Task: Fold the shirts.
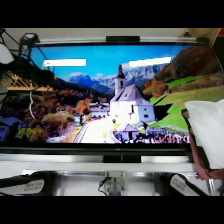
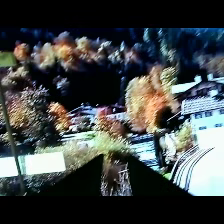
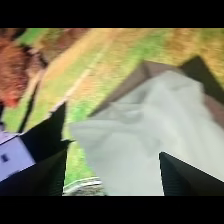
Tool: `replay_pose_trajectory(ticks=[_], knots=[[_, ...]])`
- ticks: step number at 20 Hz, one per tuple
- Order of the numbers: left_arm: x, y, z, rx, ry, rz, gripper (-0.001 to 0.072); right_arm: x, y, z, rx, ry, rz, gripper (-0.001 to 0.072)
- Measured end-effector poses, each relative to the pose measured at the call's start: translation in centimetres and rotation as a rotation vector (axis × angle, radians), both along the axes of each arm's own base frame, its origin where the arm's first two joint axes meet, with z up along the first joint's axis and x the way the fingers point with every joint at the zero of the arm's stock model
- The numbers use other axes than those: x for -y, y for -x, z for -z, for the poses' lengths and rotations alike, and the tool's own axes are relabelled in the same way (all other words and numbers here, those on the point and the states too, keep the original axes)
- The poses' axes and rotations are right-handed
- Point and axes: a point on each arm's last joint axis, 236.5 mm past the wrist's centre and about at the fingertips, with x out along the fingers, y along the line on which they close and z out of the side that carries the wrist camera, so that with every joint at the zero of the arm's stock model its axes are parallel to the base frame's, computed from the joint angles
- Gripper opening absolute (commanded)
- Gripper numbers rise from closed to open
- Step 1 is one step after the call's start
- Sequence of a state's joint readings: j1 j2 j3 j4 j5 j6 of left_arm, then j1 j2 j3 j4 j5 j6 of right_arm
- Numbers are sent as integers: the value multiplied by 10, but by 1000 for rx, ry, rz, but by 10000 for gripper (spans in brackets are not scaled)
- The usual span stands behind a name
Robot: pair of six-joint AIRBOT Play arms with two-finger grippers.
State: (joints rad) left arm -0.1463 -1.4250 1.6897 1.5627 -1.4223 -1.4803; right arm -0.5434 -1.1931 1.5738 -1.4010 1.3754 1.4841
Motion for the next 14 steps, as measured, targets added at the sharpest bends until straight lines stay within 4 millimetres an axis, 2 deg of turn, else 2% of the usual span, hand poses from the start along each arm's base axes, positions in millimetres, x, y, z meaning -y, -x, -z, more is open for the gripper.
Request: replay_pose_trajectory(ticks=[1, 3, 4, 6, 10, 14], knots=[[3, 4, 9, -31, -45, 3, 711, -30, -17, 11, -20, -49, -59, 677], [9, 15, 29, -106, -79, 1, 709, -91, -35, 39, -108, -162, -172, 677], [11, 22, 39, -134, -82, -1, 709, -117, -38, 52, -160, -204, -223, 677], [18, 34, 54, -156, -67, -3, 709, -155, -38, 70, -239, -237, -298, 677], [21, 52, 72, -166, -44, -20, 710, -195, -36, 83, -307, -232, -385, 677], [26, 50, 77, -141, -26, -22, 710, -213, -35, 87, -325, -236, -427, 677]])
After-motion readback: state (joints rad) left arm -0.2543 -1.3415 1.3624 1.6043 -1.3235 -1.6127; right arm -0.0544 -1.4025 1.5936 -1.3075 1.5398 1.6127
